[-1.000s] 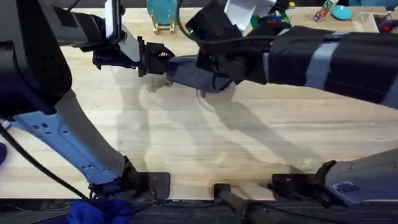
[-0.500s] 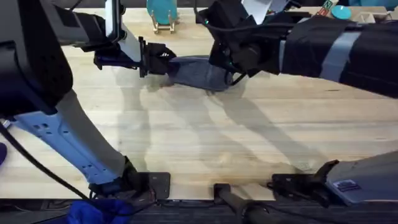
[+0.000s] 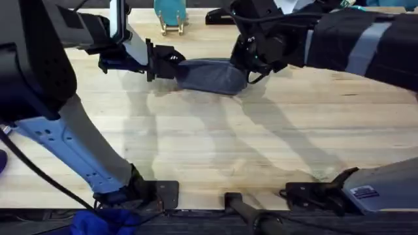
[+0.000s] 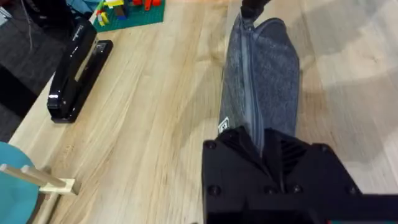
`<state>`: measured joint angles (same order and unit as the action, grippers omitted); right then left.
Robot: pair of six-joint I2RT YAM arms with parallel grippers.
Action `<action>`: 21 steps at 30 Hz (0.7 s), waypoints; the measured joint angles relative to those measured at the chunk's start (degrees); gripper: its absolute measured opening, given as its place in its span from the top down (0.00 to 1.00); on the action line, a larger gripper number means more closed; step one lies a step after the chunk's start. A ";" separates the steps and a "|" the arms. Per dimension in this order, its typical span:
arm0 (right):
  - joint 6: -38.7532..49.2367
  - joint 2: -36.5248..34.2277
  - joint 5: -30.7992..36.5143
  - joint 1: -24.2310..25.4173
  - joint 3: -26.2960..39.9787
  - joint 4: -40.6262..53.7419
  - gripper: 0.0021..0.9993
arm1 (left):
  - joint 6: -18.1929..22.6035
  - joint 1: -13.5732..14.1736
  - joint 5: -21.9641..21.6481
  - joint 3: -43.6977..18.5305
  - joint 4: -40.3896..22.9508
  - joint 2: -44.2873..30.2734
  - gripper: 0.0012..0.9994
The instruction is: Unzip the bag, pick up the pens from the table one at a time and place them inside, then zip the bag closed.
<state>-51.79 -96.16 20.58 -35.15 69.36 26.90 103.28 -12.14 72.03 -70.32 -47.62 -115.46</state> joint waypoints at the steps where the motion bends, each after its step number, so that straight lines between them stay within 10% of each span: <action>1: 0.21 0.15 -0.11 0.14 0.00 0.01 0.97 | 0.00 0.00 0.02 0.00 -0.15 0.01 0.96; 21: 3.87 5.59 3.49 4.32 0.00 4.54 0.97 | 0.00 -0.11 0.15 0.11 -0.39 0.00 0.96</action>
<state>-47.92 -90.56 24.07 -30.83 69.36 31.43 103.28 -12.25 72.18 -70.22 -48.01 -115.46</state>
